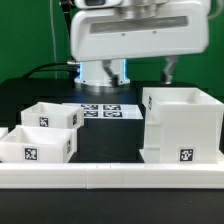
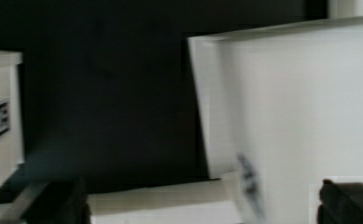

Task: Assemble drawer

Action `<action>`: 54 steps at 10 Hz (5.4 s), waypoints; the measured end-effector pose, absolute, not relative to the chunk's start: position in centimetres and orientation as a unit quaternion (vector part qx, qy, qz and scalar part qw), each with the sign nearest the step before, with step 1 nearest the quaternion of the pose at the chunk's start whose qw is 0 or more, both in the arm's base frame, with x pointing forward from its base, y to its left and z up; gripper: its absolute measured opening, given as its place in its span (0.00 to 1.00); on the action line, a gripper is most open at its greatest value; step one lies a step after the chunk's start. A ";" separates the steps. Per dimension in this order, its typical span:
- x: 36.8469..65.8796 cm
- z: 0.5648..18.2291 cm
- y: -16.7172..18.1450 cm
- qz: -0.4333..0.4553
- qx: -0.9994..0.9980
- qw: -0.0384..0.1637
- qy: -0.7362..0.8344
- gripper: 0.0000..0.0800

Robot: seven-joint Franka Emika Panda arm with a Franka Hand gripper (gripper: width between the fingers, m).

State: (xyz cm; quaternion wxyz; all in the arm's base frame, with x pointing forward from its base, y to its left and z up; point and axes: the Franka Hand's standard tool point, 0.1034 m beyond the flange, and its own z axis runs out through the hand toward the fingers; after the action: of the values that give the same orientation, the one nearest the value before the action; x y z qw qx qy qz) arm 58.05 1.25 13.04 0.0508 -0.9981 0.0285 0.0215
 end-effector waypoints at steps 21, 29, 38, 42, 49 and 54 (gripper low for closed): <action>55.5 0.8 -9.1 0.022 -0.999 0.018 0.035 0.81; 55.8 0.4 -9.0 0.012 -0.999 0.013 0.032 0.34; 55.7 3.0 -8.6 0.000 -0.999 0.010 -0.042 0.05; 55.4 3.7 -8.4 0.007 -0.995 0.016 -0.100 0.05; 55.0 3.3 -7.1 -0.013 -0.907 -0.009 -0.421 0.05; 54.6 3.0 -7.8 -0.001 -0.806 -0.021 -0.591 0.05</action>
Offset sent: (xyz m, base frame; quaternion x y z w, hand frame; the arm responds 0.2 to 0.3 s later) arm -0.0088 -0.0616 -0.0379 -0.0089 0.0402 -0.0391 0.9984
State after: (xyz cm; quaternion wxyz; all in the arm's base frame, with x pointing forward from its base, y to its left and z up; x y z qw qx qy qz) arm 54.61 -7.77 3.00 -0.0207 -0.8063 -0.5912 -0.0011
